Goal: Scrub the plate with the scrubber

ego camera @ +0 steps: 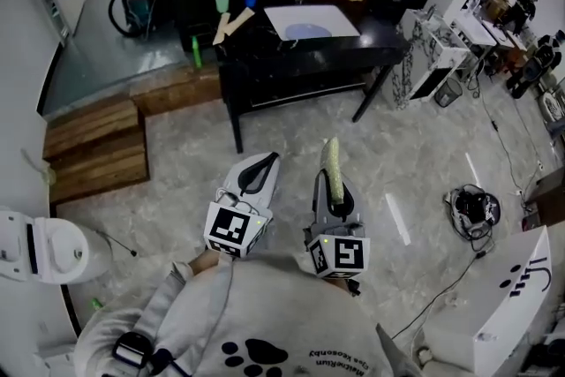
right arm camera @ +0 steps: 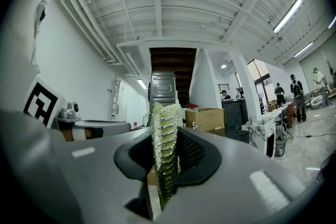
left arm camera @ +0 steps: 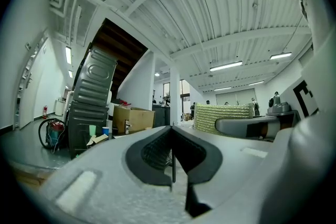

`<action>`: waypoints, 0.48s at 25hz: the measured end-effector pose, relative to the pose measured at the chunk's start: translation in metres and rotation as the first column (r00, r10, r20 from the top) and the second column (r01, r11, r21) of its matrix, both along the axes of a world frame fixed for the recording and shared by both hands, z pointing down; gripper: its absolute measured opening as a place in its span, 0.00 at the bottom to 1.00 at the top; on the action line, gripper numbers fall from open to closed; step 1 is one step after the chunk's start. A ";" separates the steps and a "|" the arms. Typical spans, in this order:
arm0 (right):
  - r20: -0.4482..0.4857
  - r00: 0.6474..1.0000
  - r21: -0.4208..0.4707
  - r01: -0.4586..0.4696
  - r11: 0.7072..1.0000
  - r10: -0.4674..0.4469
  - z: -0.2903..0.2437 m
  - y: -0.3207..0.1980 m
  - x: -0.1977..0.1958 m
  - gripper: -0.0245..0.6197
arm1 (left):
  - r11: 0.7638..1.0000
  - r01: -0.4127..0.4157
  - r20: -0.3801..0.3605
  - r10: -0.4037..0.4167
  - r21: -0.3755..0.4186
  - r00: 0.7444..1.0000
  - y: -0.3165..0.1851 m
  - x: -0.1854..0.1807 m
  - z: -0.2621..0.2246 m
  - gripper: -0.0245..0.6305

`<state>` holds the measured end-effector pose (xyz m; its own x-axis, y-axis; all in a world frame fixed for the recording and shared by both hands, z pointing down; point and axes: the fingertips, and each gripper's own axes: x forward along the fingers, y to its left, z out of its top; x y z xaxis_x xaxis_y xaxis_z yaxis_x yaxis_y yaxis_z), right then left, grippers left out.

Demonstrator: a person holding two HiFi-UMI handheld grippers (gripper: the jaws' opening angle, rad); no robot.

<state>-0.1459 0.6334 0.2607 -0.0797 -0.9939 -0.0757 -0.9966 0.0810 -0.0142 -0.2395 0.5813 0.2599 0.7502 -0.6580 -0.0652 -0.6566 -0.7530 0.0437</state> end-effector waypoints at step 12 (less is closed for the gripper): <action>0.023 0.998 -0.004 -0.065 0.998 0.065 0.010 -0.128 0.017 0.14 | 0.997 -0.073 0.015 0.073 0.003 0.997 -0.135 0.025 0.009 0.04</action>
